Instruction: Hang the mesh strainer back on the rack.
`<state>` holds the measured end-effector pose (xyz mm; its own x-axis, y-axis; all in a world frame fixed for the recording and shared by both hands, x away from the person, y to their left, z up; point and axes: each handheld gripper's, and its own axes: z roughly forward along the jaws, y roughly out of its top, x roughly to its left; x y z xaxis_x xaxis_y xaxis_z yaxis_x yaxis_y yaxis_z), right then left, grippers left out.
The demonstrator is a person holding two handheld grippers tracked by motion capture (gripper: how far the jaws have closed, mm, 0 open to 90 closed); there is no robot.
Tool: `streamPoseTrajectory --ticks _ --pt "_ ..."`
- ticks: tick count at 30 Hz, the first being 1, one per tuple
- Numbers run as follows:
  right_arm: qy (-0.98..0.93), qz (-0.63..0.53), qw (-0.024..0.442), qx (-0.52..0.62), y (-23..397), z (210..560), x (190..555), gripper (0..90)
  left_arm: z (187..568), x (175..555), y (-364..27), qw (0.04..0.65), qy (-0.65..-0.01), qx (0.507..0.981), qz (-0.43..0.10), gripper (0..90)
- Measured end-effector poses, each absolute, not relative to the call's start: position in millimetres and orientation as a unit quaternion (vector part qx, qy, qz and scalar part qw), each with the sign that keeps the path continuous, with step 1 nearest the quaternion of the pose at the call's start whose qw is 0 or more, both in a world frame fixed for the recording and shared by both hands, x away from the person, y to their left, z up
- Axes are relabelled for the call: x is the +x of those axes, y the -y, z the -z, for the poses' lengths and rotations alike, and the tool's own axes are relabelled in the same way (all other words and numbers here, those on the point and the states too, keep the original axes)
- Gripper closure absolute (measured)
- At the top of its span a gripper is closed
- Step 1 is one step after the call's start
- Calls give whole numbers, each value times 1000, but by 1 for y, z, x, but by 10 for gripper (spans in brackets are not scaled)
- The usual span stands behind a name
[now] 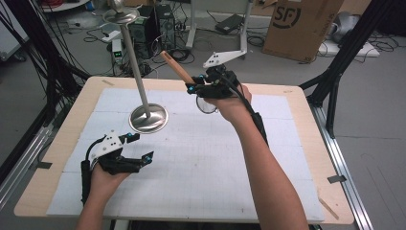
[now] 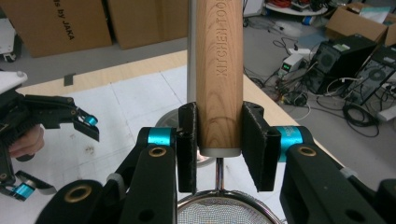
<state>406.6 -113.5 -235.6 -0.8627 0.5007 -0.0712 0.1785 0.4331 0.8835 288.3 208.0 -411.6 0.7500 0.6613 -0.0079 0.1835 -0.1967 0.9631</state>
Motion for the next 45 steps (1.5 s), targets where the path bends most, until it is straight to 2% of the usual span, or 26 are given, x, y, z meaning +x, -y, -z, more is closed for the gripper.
streamPoseTrajectory --ticks 14,45 --pt "-825 -513 153 182 117 218 423 688 414 290 -205 560 -283 751 -208 165" --pt "-818 -523 165 175 86 168 458 687 415 290 -204 565 -283 748 -203 165"
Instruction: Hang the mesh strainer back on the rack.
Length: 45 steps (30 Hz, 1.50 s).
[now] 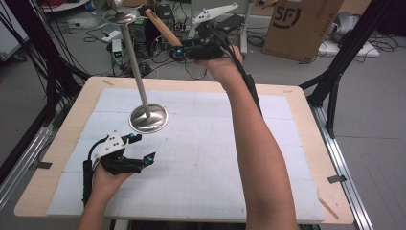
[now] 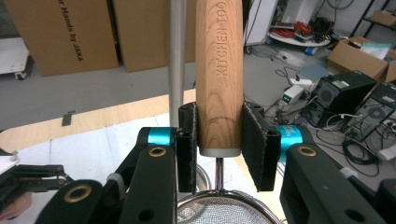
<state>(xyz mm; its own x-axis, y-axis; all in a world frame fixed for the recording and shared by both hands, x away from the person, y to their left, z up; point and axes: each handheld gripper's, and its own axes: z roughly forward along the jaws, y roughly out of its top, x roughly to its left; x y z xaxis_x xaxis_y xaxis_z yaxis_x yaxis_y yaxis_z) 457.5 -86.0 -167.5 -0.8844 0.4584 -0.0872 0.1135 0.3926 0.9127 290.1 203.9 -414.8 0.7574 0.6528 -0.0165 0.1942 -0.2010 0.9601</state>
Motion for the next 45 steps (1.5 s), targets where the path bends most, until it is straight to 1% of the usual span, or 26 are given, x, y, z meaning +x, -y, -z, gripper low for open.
streamPoseTrajectory --ticks 12,30,39,45 --pt "-826 -518 145 169 69 176 460 687 413 289 -205 569 -282 745 -203 166" --pt "-842 -498 130 161 35 190 458 684 412 288 -206 572 -283 743 -204 165" --pt "-847 -489 127 169 26 191 459 679 411 288 -206 576 -283 740 -202 165" --pt "-848 -487 125 167 23 192 459 653 411 288 -205 574 -282 741 -203 165"
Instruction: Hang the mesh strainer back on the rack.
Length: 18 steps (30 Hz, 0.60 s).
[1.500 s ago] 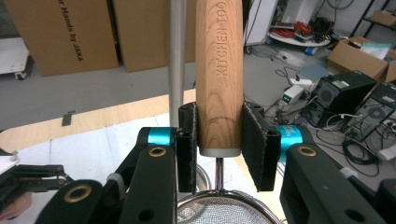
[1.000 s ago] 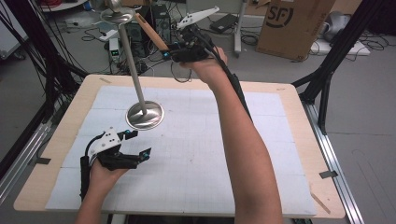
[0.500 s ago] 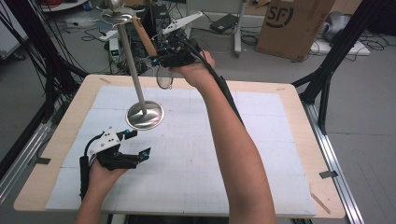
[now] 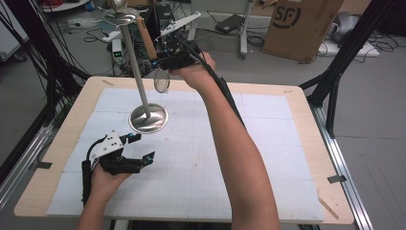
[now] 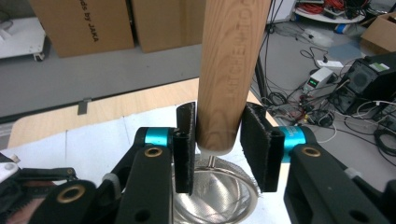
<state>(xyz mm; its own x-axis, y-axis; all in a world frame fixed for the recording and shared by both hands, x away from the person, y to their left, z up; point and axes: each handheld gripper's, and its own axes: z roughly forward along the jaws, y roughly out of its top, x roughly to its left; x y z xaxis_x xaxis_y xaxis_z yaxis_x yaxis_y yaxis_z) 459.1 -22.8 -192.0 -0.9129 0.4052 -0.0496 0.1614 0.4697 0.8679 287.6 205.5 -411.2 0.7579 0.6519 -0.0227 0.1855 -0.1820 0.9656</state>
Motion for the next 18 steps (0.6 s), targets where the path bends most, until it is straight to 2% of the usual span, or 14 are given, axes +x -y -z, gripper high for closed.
streamPoseTrajectory --ticks 13,18 --pt "-845 -490 131 168 33 192 453 550 410 288 -206 573 -281 743 -202 165" --pt "-838 -504 124 171 53 198 441 519 409 290 -209 578 -284 738 -203 165"
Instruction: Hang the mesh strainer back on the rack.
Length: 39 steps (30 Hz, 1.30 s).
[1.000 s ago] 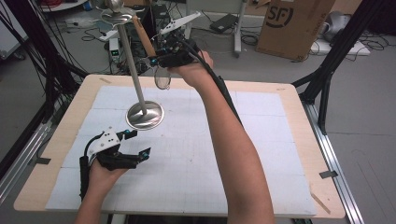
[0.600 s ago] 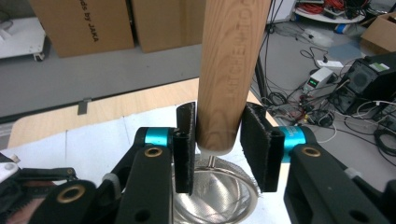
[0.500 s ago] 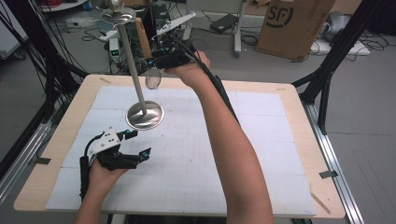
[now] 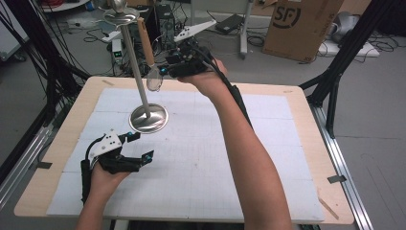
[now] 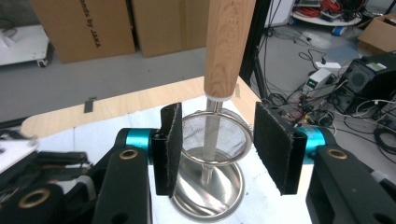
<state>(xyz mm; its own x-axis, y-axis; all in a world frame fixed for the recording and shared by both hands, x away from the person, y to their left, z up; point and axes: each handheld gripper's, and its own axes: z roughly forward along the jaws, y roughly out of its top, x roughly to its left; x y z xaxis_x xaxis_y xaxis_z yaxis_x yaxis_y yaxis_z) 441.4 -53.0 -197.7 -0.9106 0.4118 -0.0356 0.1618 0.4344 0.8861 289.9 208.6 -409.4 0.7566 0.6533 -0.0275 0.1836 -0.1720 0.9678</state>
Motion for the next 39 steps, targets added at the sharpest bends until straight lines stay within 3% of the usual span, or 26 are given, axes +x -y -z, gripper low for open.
streamPoseTrajectory --ticks 25,39 --pt "-831 -509 126 186 119 258 412 369 411 293 -208 571 -284 743 -205 165" --pt "-827 -508 128 201 150 295 392 344 412 289 -205 567 -279 747 -207 162"
